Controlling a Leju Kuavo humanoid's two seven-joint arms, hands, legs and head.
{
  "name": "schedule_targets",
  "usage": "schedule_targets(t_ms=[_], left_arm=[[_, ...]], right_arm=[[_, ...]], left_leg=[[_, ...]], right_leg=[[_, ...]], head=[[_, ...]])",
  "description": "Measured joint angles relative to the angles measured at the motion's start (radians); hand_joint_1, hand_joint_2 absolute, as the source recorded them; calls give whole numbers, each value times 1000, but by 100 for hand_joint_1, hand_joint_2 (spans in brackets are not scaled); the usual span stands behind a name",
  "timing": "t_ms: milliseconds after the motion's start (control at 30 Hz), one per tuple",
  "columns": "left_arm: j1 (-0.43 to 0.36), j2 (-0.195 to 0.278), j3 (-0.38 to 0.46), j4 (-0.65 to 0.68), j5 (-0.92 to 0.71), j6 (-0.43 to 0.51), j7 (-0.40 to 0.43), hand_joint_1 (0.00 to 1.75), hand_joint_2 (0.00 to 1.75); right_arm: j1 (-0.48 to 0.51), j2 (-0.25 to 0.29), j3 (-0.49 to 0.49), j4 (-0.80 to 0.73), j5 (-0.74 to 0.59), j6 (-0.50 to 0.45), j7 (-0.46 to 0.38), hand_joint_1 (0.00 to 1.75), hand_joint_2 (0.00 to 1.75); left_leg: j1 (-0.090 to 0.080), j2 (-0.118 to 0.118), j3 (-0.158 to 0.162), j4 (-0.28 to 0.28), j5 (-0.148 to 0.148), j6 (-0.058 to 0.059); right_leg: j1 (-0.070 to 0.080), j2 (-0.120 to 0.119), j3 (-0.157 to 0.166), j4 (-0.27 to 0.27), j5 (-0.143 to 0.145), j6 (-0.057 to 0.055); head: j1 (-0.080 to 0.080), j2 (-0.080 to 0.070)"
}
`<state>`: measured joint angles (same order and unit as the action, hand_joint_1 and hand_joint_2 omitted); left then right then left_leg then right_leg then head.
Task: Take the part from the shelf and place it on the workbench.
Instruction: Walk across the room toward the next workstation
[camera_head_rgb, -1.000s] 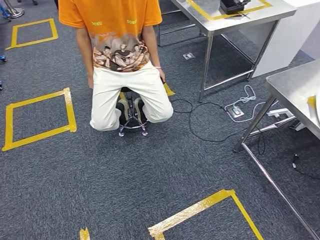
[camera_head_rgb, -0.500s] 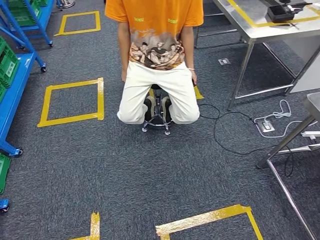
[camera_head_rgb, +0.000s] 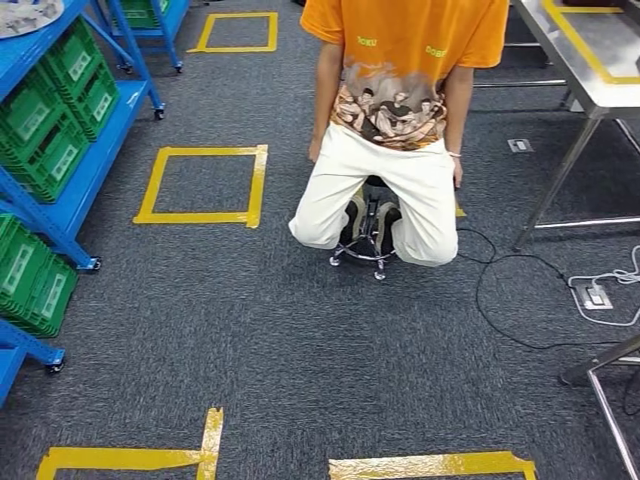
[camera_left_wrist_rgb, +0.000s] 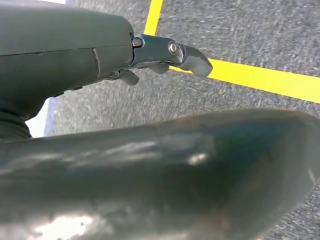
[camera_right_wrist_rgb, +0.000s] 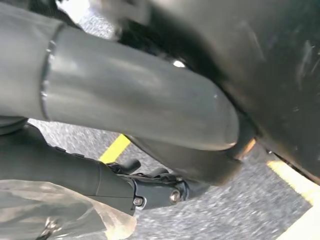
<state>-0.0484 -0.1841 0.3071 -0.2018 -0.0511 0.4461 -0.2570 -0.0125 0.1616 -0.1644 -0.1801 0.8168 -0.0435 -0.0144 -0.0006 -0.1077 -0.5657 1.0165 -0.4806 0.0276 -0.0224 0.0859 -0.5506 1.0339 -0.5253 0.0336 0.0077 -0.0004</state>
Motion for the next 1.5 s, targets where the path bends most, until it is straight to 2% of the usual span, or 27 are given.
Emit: schedule_targets(t_ms=[33, 67, 100, 133, 200, 267, 333, 400, 467, 533, 600, 633, 700, 767, 800, 833, 867, 933, 1000, 1067, 1133, 1200, 1267, 1333, 1367, 1433, 1500], left_arm=[[0, 0, 0, 0, 0, 0, 0, 0, 0], [0, 0, 0, 0, 0, -1, 0, 0, 0], [2, 0, 0, 0, 0, -1, 0, 0, 0], [4, 0, 0, 0, -1, -1, 0, 0, 0], [3, 1, 0, 0, -1, -2, 0, 0, 0], [0, 0, 0, 0, -3, -3, -1, 0, 0], [0, 0, 0, 0, -5, -4, -1, 0, 0], [3, 1, 0, 0, -6, -4, -1, 0, 0], [3, 2, 0, 0, -6, -4, -1, 0, 0], [-1, 2, 0, 0, -7, -4, -2, 0, 0], [-2, 2, 0, 0, -8, -5, -3, 0, 0], [1, 2, 0, 0, -8, -5, -3, 0, 0], [2, 2, 0, 0, -8, -6, -3, 0, 0], [0, 1, 0, 0, -9, -7, -3, 0, 0], [-1, 0, 0, 0, -9, -8, -3, 0, 0], [-1, 0, 0, 0, -9, -8, -3, 0, 0], [-1, 0, 0, 0, -9, -8, -3, 0, 0], [-1, 0, 0, 0, -9, -7, -3, 0, 0], [-2, -1, 0, 0, -9, -7, -4, 0, 0], [-3, 0, 0, 0, -9, -7, -4, 0, 0], [0, 1, 0, 0, -9, -7, -4, 0, 0], [2, 1, 0, 0, -9, -5, -4, 0, 0], [0, 0, 0, 0, -10, -4, -4, 0, 0], [-2, 0, 0, 0, -11, -3, -4, 0, 0], [-1, 0, 0, 0, -11, -3, -4, 0, 0], [1, 0, 0, 0, -11, -3, -4, 0, 0], [0, 1, 0, 0, -11, -3, -4, 0, 0]], right_arm=[[0, 0, 0, 1, 0, 1, 0, 0, 0], [-1, 0, 0, 1, 0, 1, 1, 0, 0], [-2, 0, 0, 2, 0, 2, 1, 0, 0], [-3, 1, 0, 2, 0, 2, 1, 0, 0], [-2, 2, 0, 2, 0, 3, 1, 0, 0], [2, 2, 0, 2, 0, 5, 2, 0, 0], [4, 1, 0, 2, 0, 7, 2, 0, 0], [3, 1, 0, 2, 0, 9, 3, 0, 0], [3, 1, 0, 2, 0, 10, 3, 0, 0], [2, 1, 0, 2, 0, 11, 3, 0, 0], [-3, 1, 0, 1, 0, 12, 2, 0, 0], [-5, 1, 0, 1, 0, 13, 2, 0, 0], [-6, 1, 0, 1, 0, 13, 2, 0, 0], [-4, 1, 0, 1, 0, 13, 2, 0, 0], [-4, 1, 0, 1, 0, 13, 2, 0, 0], [-4, 1, 0, 1, 0, 13, 2, 0, 0], [-4, 1, 0, 1, 0, 14, 2, 0, 0], [-4, 1, 0, 1, 0, 14, 3, 0, 0], [-2, 1, 0, 2, 0, 15, 3, 0, 0], [0, 1, 0, 3, 0, 16, 4, 0, 0], [-2, 1, 0, 3, 0, 17, 4, 0, 0], [-3, 1, 0, 3, 0, 16, 4, 0, 0], [0, 1, 0, 3, 0, 16, 7, 0, 0], [3, 1, -1, 3, 0, 16, 10, 0, 0], [3, 1, -1, 3, 0, 16, 12, 0, 0], [2, 1, -1, 3, 0, 16, 12, 0, 0], [2, 1, -1, 3, 0, 16, 13, 0, 0]], left_leg=[[1, -12, -5, 2, 1, -6], [2, -24, -9, 2, 4, -12], [5, -35, -12, 0, 6, -19], [5, -29, -15, 4, 3, -24], [2, 23, -43, 64, -33, -33], [2, 81, -103, 194, -95, -39], [5, 94, -144, 281, -119, -42], [6, 103, -112, 222, -71, -40], [-2, 146, -39, 83, -13, -31], [-13, 183, -3, 9, 1, -20], [-17, 170, -4, -1, -2, -10], [-15, 159, -2, -6, 0, -5], [-9, 138, 3, -14, 5, 7], [-5, 115, 2, -16, 7, 13], [-5, 102, 2, -15, 7, 14], [-4, 89, 3, -15, 7, 14], [-4, 74, 4, -15, 7, 14], [-1, 44, 7, -12, 4, 10], [-1, 15, 4, -1, -1, 0], [1, -7, -5, 6, -2, -13], [7, -23, -12, 5, 1, -24], [4, 11, -29, 39, -20, -33], [1, 70, -80, 150, -79, -40], [3, 92, -136, 267, -121, -43], [3, 94, -144, 284, -116, -42], [1, 105, -105, 206, -56, -34], [-11, 155, -41, 79, -6, -17]], right_leg=[[-1, 16, 8, -17, 0, -3], [0, 13, 12, -22, -2, -7], [1, 0, 16, -22, 0, -13], [1, -14, 19, -27, 2, -19], [1, -47, 27, -36, 5, -32], [6, -83, 31, -37, 1, -41], [11, -118, 34, -37, -4, -45], [14, -147, 40, -37, -9, -45], [17, -169, 47, -37, -15, -40], [22, -190, 51, -37, -21, -32], [23, -211, 57, -39, -26, -22], [22, -208, 59, -36, -32, -16], [18, -160, 40, 12, -66, -8], [13, -104, -25, 141, -128, -4], [13, -93, -62, 210, -152, -2], [12, -89, -89, 254, -159, -1], [12, -88, -99, 261, -144, 0], [7, -72, -64, 157, -64, 3], [-1, -21, -10, 31, -11, 7], [-2, 8, 11, -9, -10, 3], [1, -13, 16, -12, -7, -10], [1, -40, 21, -17, -4, -24], [3, -73, 26, -20, -7, -35], [8, -108, 28, -20, -12, -41], [10, -124, 30, -20, -15, -42], [13, -150, 38, -20, -21, -42], [17, -171, 46, -20, -30, -36]], head=[[0, 0], [0, 0], [-1, 0], [-1, 0], [-7, 0], [-11, 0], [-11, 0], [-11, 0], [-11, 0], [-11, 0], [-10, 0], [-8, 0], [-4, 0], [1, 0], [3, 0], [3, 0], [4, 0], [4, 0], [4, 0], [4, 0], [4, 0], [-1, 0], [-8, 0], [-9, 0], [-9, 0], [-9, 0], [-9, 0]])
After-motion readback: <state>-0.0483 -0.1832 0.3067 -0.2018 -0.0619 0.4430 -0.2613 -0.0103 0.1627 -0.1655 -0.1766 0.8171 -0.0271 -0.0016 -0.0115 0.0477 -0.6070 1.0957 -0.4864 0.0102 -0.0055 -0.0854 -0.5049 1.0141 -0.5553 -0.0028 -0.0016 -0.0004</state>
